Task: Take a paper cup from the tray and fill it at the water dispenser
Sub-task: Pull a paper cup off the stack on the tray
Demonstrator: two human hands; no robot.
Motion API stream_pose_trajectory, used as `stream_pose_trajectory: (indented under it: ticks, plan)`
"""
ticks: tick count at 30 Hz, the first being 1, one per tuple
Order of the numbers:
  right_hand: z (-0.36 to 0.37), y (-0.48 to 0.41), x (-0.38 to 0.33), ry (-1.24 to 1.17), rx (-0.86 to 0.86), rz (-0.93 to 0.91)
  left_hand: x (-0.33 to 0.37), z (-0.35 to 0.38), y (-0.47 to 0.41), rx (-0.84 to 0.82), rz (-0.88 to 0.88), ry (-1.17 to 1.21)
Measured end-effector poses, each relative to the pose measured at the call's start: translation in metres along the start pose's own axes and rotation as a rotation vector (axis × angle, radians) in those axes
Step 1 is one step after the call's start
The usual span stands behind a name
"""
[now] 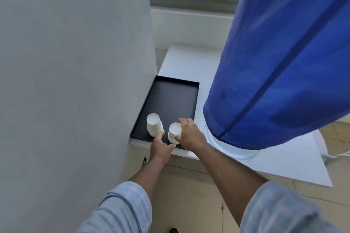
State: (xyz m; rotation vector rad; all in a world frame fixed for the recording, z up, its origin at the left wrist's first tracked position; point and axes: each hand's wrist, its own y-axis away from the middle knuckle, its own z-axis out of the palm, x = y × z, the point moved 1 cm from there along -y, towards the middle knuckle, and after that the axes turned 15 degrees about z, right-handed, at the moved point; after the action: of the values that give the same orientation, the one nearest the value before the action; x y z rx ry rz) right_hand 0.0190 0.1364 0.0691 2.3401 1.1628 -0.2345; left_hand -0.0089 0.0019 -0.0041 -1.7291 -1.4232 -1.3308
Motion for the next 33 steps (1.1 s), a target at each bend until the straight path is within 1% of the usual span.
stream_pose_trajectory:
  ticks: [3,6,8,10,14,18,24,28,33]
  plan:
    - [0.001,-0.014,-0.007,0.088,0.005,-0.027,0.001,0.006,-0.009,-0.044,0.008,0.039]
    - [0.011,-0.027,-0.009,0.162,-0.039,-0.053,-0.009,0.013,-0.019,-0.044,0.001,0.018]
    - [0.013,-0.031,-0.009,0.217,-0.039,-0.09,-0.023,0.018,-0.028,-0.046,0.015,0.008]
    - [0.015,-0.036,-0.008,0.245,-0.03,-0.114,-0.022,0.022,-0.03,-0.025,0.025,-0.006]
    - [0.016,-0.042,-0.005,0.251,-0.05,-0.123,-0.009,0.03,-0.027,0.045,0.057,0.026]
    - [0.017,-0.045,-0.003,0.237,-0.046,-0.133,-0.011,0.037,-0.027,0.071,0.061,0.046]
    - [0.011,-0.043,-0.005,0.216,-0.052,-0.133,-0.005,0.043,-0.022,0.131,0.153,0.086]
    - [0.007,-0.043,-0.004,0.205,-0.081,-0.13,-0.008,0.045,-0.021,0.142,0.145,0.091]
    - [0.004,-0.045,0.0,0.195,-0.044,-0.113,-0.021,0.043,-0.022,0.111,0.137,0.014]
